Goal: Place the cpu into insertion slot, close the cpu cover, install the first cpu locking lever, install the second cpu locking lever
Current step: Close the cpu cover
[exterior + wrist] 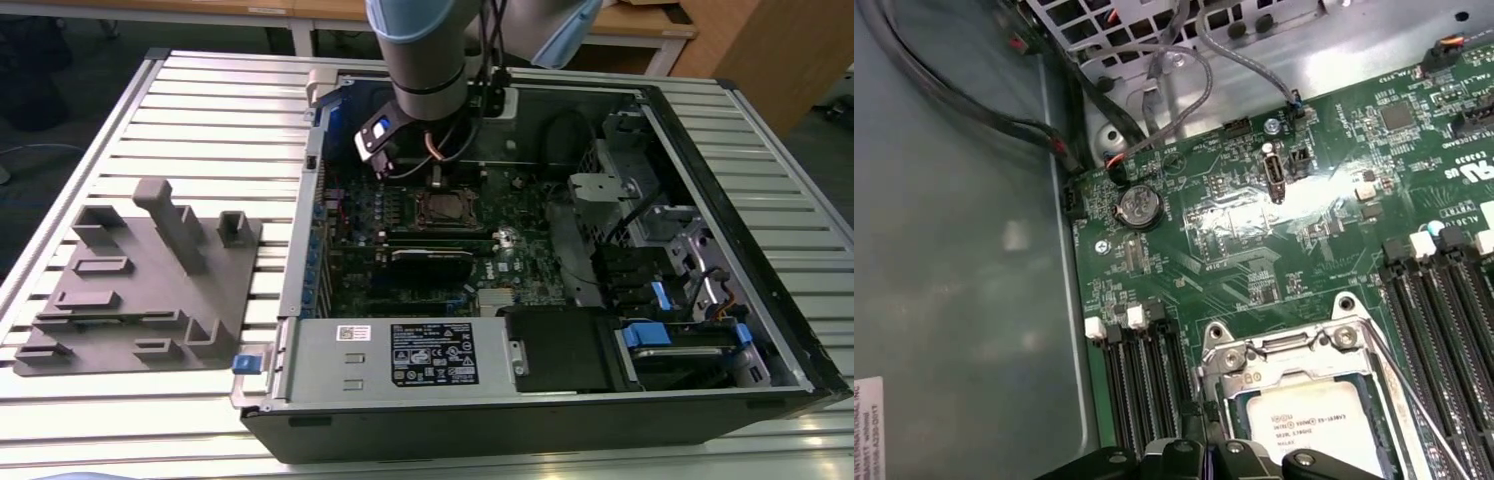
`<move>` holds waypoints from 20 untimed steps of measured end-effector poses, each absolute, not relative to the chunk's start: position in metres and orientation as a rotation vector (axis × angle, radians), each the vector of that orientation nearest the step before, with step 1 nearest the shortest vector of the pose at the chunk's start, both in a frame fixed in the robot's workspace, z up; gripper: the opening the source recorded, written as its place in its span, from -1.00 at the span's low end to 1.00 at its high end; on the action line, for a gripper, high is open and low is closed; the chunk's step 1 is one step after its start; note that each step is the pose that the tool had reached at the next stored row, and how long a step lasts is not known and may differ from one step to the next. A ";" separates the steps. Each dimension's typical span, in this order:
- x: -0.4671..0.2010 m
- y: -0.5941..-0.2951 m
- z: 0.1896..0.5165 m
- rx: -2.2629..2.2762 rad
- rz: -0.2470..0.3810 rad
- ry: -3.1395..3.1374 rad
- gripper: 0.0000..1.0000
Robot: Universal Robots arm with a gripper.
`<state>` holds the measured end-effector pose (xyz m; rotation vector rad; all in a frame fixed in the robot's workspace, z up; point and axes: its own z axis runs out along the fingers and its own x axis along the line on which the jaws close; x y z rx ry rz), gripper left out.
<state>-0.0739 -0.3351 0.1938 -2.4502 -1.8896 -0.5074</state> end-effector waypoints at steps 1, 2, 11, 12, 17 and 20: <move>-0.075 -0.335 0.194 -2.453 -0.508 -1.887 -0.79; -0.076 -0.335 0.194 -2.455 -0.508 -1.884 -0.79; -0.078 -0.333 0.193 -2.494 -0.508 -1.843 -0.79; -0.078 -0.332 0.193 -2.499 -0.509 -1.837 -0.79; -0.078 -0.329 0.193 -2.515 -0.509 -1.820 -0.79; -0.078 -0.327 0.193 -2.518 -0.509 -1.816 -0.79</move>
